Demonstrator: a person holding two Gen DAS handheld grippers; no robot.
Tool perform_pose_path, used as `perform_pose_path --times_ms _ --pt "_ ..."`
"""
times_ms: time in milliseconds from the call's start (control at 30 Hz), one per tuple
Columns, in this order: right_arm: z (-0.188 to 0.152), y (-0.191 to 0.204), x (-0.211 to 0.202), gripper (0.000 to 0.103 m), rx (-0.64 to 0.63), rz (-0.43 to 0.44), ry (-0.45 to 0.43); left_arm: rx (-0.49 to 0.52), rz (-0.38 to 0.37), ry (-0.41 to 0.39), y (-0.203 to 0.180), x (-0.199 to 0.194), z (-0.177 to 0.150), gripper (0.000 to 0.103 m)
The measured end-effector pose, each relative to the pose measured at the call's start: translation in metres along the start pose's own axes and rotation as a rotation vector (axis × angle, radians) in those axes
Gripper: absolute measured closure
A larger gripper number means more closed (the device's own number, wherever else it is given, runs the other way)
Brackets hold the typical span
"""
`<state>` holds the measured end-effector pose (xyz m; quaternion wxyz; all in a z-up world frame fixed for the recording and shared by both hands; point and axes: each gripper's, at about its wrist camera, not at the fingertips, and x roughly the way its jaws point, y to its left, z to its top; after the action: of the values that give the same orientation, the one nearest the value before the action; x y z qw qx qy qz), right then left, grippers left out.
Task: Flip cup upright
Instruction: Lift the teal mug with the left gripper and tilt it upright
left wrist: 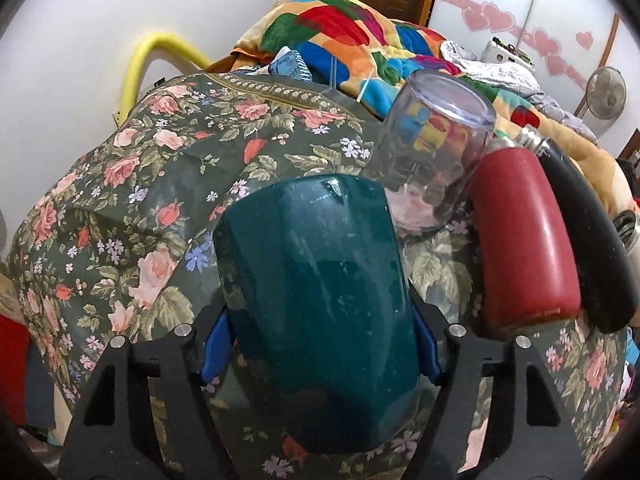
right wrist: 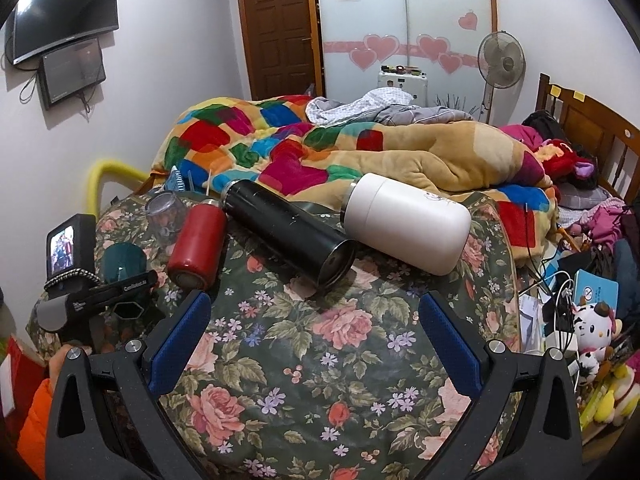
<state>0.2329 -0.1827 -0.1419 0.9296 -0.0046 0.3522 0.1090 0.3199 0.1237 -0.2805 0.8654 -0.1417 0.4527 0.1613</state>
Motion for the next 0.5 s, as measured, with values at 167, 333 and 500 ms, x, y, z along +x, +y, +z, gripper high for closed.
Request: perform_pose_path --times_ms 167,333,500 --pt "-0.001 0.008 -0.011 0.0 -0.022 0.012 -0.015 0.043 -0.017 0.007 0.0 -0.014 -0.015 0.03" --pt "-0.003 0.014 -0.023 0.0 -0.045 0.021 -0.033 0.116 -0.042 -0.029 -0.007 -0.047 -0.032 0.03" --pt "-0.006 0.02 -0.038 0.0 -0.053 0.032 -0.053 0.173 -0.095 -0.067 -0.022 -0.085 -0.048 0.03"
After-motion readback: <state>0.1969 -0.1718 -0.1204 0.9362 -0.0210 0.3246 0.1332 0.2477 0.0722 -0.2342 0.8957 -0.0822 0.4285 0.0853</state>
